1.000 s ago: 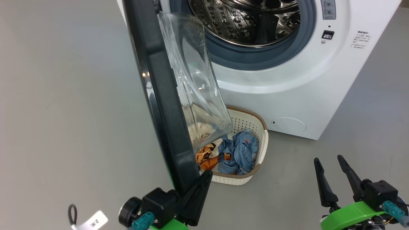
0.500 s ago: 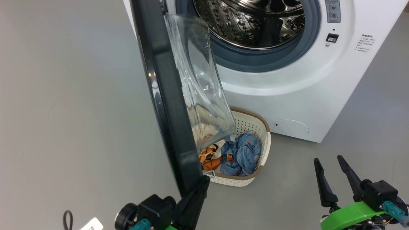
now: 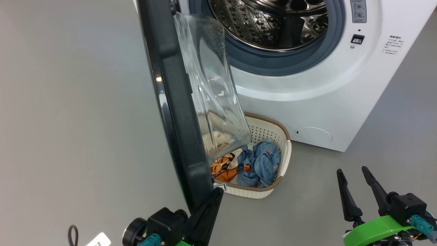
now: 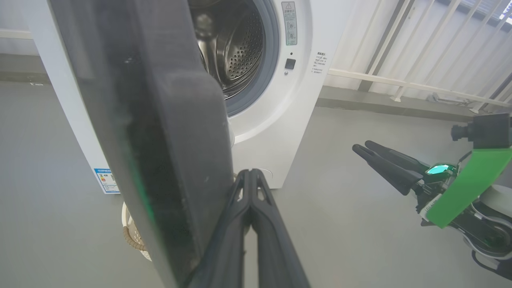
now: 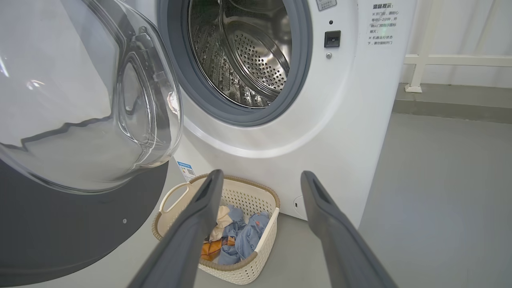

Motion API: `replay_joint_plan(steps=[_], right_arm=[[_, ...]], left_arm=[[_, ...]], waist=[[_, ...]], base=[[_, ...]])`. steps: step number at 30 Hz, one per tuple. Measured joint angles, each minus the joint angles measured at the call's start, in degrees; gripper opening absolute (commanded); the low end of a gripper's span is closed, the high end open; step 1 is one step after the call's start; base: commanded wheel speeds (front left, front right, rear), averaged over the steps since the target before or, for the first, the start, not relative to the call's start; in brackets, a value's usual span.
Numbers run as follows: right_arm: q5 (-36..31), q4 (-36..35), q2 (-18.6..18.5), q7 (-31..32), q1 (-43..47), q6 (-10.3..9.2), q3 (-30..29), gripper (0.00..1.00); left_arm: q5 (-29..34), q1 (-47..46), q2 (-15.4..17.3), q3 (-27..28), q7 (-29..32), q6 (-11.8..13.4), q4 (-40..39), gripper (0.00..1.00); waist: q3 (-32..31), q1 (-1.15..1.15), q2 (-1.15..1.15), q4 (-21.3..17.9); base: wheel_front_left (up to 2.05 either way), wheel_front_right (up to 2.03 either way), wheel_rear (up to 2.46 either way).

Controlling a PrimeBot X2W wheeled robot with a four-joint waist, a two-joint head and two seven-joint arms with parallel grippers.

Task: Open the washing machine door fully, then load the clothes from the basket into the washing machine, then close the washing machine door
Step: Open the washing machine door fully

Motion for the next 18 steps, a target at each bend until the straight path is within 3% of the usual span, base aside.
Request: replay_joint_plan(steps=[18], right_arm=[[0.00,0.01,-0.02,0.00,0.00,0.00,-0.19,1.00]], left_arm=[[-0.33,1.10,1.38,2.44,-0.07,2.09,-0.05,0.00]], waist=[[0.23,0.00,0.00,3.77]], base=[[0.00,0.00,0.00]])
